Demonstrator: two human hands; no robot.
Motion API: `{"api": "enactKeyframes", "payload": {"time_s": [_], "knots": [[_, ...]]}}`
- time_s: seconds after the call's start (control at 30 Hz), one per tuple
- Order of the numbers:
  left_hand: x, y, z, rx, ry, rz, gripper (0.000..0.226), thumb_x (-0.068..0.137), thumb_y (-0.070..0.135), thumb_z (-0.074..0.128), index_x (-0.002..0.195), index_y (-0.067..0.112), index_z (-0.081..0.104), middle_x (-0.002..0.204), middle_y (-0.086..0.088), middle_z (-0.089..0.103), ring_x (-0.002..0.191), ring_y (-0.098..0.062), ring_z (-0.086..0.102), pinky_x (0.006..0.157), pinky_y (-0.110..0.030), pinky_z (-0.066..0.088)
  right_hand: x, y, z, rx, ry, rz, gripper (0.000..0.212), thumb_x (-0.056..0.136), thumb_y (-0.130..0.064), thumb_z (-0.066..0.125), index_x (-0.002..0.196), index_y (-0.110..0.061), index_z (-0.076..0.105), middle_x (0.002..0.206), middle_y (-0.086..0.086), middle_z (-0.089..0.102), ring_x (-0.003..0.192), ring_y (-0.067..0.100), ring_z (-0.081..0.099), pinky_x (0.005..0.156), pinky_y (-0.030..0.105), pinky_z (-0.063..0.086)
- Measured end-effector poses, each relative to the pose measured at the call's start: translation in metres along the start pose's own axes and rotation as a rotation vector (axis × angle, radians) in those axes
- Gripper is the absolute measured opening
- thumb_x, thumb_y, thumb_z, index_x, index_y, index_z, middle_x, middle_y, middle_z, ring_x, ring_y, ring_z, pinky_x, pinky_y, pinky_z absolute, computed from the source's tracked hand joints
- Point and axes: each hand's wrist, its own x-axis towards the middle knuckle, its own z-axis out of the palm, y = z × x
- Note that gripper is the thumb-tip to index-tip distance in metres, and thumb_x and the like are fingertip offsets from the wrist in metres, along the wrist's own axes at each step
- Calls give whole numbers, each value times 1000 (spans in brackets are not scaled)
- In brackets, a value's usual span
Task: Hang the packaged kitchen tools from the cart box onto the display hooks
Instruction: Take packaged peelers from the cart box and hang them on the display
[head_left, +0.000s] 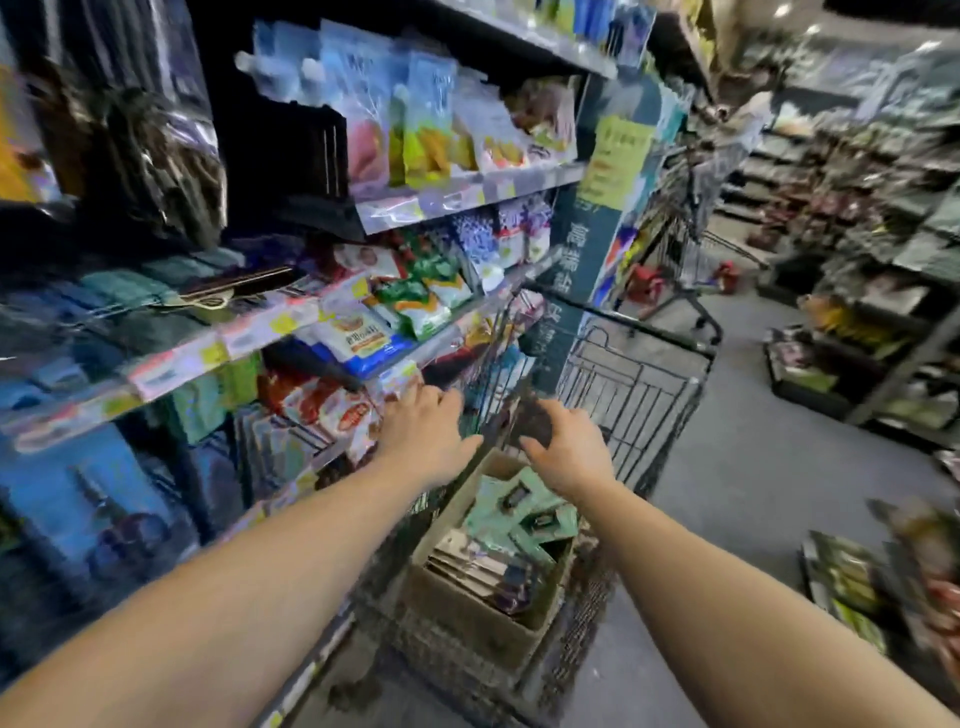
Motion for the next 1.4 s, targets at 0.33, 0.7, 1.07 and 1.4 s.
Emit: {"api": "enactKeyframes", "payload": {"time_s": [0.33,0.7,1.07,1.4], "knots": [[91,-28,85,-40,-151,-124,67,92,61,47,146,22,39,146,-11,44,135,-33,38,111,-45,34,104,43,93,11,-212,27,59,93,-38,60,146,-23,38,141,8,47,126,28,48,103,41,43],[106,-4,231,-197,-421,-591,67,94,58,49,148,21,36,150,-10,40,138,-34,35,113,-43,34,200,156,224,-110,-761,3,60,93,-41,59,146,-24,37,143,11,49,122,30,53,97,36,47],[99,36,328,-313,-611,-827,69,95,54,49,154,26,27,157,-11,34,147,-32,26,116,-46,29,209,202,319,-103,-1075,-6,66,94,-43,57,145,-11,32,137,15,50,120,34,54,93,38,47],[93,48,356,-373,-531,-872,64,91,52,58,146,23,41,143,-8,48,133,-28,42,109,-45,39,198,228,341,-116,-1167,72,45,85,-26,73,123,-14,54,105,3,60,93,20,57,87,34,52]]}}
